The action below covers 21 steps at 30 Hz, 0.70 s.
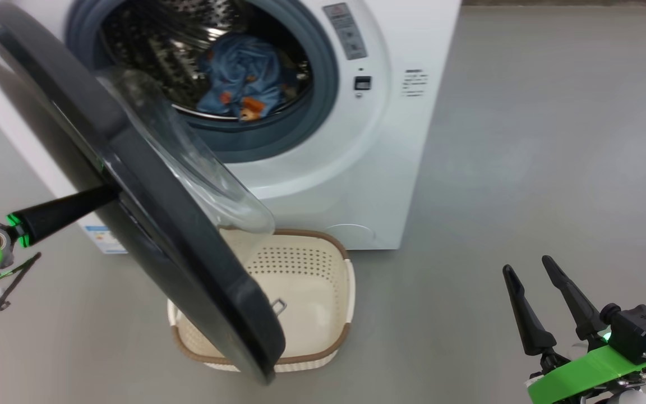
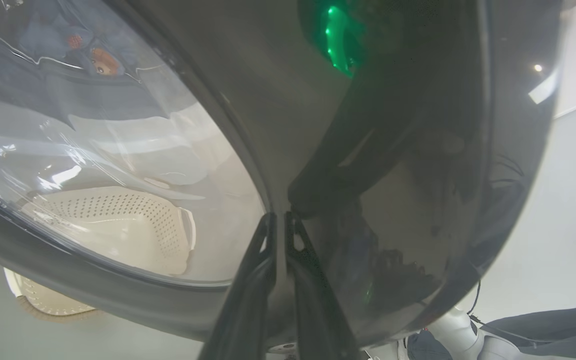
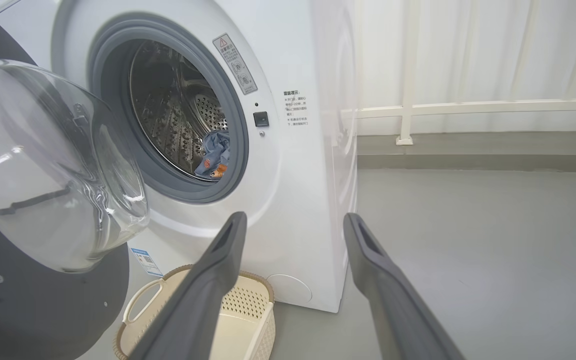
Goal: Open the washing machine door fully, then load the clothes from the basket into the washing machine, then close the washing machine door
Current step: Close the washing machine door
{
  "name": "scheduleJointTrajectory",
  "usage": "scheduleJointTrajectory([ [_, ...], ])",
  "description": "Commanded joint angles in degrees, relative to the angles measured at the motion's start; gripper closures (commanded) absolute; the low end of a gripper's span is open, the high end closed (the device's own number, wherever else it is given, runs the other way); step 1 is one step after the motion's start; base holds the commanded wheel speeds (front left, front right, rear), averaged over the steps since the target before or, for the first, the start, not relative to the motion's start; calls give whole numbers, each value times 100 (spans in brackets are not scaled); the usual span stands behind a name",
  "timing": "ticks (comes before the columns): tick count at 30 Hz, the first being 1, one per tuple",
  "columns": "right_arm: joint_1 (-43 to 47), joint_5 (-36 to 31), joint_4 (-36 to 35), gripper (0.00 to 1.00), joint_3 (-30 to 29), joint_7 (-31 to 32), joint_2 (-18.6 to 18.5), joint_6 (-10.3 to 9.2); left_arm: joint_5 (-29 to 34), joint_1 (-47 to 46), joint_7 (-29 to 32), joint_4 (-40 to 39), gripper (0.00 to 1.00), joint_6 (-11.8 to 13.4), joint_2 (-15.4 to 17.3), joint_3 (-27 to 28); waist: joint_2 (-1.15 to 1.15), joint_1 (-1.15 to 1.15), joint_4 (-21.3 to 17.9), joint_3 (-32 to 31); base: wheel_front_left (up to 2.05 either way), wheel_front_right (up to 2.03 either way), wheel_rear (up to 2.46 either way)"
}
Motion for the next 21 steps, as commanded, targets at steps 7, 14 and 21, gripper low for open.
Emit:
scheduleJointTrajectory([
  [7,8,-77,-172,0,37,-46,-41,41,207,-323,-245,-152,100,47,195,276,0,0,-544,83,0,0,0],
  [14,18,-76,-187,0,-26,-46,-20,41,253,-452,-364,61,100,9,177,338,0,0,-783,119,0,0,0],
  [21,13,-85,-185,0,-64,-46,-8,41,309,-515,-462,172,100,-23,113,324,0,0,-801,112,0,0,0],
])
